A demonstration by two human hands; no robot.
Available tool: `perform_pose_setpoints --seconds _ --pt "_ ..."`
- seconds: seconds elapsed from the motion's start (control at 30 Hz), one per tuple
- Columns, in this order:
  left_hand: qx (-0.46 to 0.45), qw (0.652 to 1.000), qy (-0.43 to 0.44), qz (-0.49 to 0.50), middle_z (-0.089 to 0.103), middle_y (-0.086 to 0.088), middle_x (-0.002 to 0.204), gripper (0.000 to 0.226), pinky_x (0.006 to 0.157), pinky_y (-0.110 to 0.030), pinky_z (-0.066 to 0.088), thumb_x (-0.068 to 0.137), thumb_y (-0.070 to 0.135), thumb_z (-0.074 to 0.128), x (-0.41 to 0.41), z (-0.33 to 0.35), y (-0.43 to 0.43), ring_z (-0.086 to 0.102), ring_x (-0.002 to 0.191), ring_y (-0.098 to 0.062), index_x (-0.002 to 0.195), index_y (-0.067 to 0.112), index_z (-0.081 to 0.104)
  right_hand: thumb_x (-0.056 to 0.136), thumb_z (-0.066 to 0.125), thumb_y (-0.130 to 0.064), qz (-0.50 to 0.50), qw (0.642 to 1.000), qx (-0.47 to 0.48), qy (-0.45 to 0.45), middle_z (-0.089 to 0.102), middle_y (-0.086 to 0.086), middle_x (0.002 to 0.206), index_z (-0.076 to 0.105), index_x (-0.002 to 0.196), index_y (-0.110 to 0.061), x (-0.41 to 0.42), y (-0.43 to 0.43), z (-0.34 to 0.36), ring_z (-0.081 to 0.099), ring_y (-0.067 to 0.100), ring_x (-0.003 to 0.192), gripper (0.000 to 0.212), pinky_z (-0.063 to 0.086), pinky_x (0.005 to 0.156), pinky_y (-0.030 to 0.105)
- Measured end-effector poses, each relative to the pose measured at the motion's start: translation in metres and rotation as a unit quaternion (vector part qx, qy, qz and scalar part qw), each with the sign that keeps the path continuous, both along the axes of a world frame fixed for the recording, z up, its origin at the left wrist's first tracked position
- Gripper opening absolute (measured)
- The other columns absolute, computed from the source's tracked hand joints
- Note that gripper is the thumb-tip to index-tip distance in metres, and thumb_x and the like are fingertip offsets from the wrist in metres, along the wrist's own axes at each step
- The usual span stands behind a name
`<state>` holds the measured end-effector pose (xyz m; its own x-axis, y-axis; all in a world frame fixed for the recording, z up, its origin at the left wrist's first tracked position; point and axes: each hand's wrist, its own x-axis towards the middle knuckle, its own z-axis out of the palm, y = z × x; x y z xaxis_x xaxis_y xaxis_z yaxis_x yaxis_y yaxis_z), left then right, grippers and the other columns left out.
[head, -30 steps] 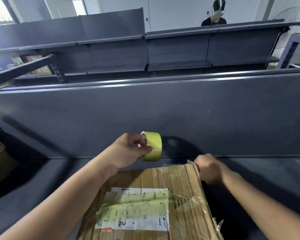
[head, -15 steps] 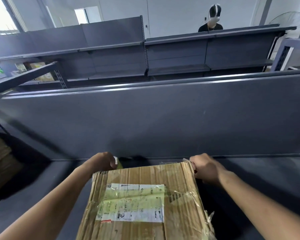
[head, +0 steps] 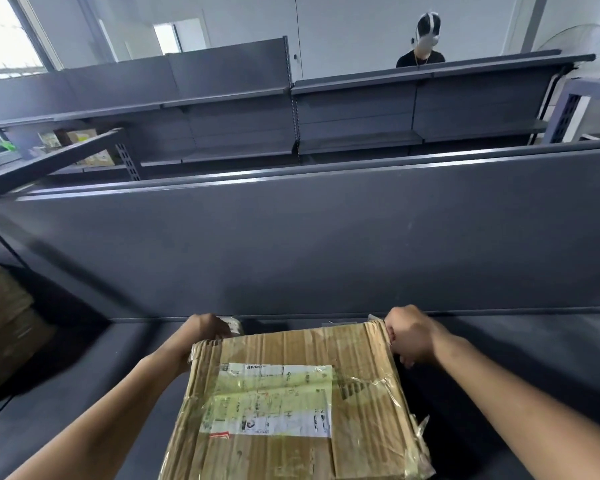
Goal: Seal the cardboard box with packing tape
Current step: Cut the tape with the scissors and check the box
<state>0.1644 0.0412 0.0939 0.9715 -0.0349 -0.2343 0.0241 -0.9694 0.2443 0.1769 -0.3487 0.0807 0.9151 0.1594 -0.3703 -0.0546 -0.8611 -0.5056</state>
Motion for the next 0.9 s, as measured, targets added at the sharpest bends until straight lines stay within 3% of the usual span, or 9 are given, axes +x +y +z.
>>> perform_pose_setpoints --seconds 0.13,0.23,0.3,0.37,0.47,0.6,0.73,0.83,0.9 --pt "-0.078 0.978 -0.178 0.079 0.057 0.001 0.053 0.06 0.057 -0.034 0.051 0.086 0.071 0.062 -0.041 0.014 0.009 0.052 0.055 -0.024 0.054 0.021 0.06 0.091 0.066 -0.04 -0.06 0.987 0.088 -0.118 0.072 0.006 0.077 0.068 0.075 -0.015 -0.016 -0.003 0.023 0.069 0.022 0.067 0.03 0.059 0.06 0.035" --pt "-0.284 0.927 0.097 0.224 0.078 -0.014 0.084 0.088 0.059 -0.039 0.059 0.086 0.087 0.03 -0.082 0.043 0.01 0.071 0.067 -0.032 0.097 0.013 0.077 0.083 0.055 -0.074 -0.136 0.947 0.283 0.074 0.075 0.015 0.098 0.071 0.101 -0.011 -0.053 -0.006 0.053 0.073 0.032 0.074 0.067 0.058 0.056 0.039" --pt "-0.376 0.867 0.269 0.186 0.074 -0.009 0.125 0.092 0.085 -0.054 0.059 0.082 0.093 0.02 -0.11 0.05 0.009 0.073 0.109 -0.036 0.125 0.032 0.073 0.073 0.048 -0.084 -0.083 0.928 0.296 0.209 0.075 0.017 0.105 0.07 0.114 -0.015 -0.082 -0.006 0.067 0.072 0.037 0.081 0.084 0.058 0.061 0.041" --pt "-0.463 0.826 0.282 0.152 0.064 -0.003 0.144 0.087 0.112 -0.057 0.043 0.081 0.095 0.029 -0.129 0.051 0.001 0.061 0.132 -0.033 0.138 0.04 0.063 0.073 0.048 -0.078 -0.038 0.896 0.353 0.268 0.075 0.018 0.103 0.072 0.116 -0.014 -0.102 -0.002 0.075 0.07 0.032 0.077 0.08 0.058 0.062 0.038" --pt "-0.569 0.776 0.218 0.163 0.071 -0.015 0.131 0.076 0.115 -0.052 0.041 0.082 0.074 0.064 -0.141 0.057 -0.015 0.069 0.12 -0.034 0.131 0.017 0.072 0.078 0.061 -0.065 -0.027 0.879 0.417 0.23 0.075 0.02 0.107 0.075 0.112 -0.015 -0.111 0.002 0.082 0.07 0.032 0.082 0.063 0.059 0.063 0.036" --pt "-0.599 0.788 0.066 0.128 0.077 -0.017 0.113 0.094 0.074 -0.041 0.065 0.025 0.055 0.102 -0.142 0.063 -0.015 0.078 0.092 -0.028 0.108 0.014 0.082 0.05 0.094 -0.053 -0.003 0.847 0.507 0.157 0.071 0.008 0.125 0.066 0.13 -0.021 -0.105 -0.012 0.081 0.071 0.021 0.104 0.091 0.059 0.074 0.034" --pt "-0.571 0.819 0.053 0.014 0.064 -0.005 0.143 0.114 0.095 -0.035 0.058 0.048 0.03 0.104 -0.145 0.045 -0.011 0.065 0.126 -0.027 0.148 0.033 0.051 0.061 0.084 -0.027 0.087 0.868 0.483 0.082 0.041 -0.023 0.155 0.043 0.148 -0.043 -0.107 -0.015 0.067 0.033 0.001 0.146 0.097 0.025 0.123 0.039" --pt "-0.563 0.824 0.044 -0.031 0.056 -0.013 0.149 0.114 0.101 -0.043 0.053 0.068 -0.002 0.09 -0.149 0.027 -0.018 0.06 0.129 -0.039 0.155 0.046 0.035 0.062 0.081 -0.028 0.123 0.884 0.449 0.049 0.026 -0.031 0.159 0.026 0.154 -0.043 -0.118 -0.009 0.053 0.018 -0.01 0.148 0.109 0.008 0.127 0.035" --pt "-0.528 0.848 0.026 -0.046 0.054 0.003 0.152 0.12 0.103 -0.037 0.054 0.073 -0.013 0.084 -0.154 0.018 -0.027 0.058 0.134 -0.027 0.158 0.048 0.024 0.063 0.086 -0.037 0.128 0.895 0.427 0.032 0.016 -0.035 0.16 0.016 0.155 -0.047 -0.124 -0.005 0.042 0.013 -0.012 0.148 0.116 0.007 0.127 0.038"
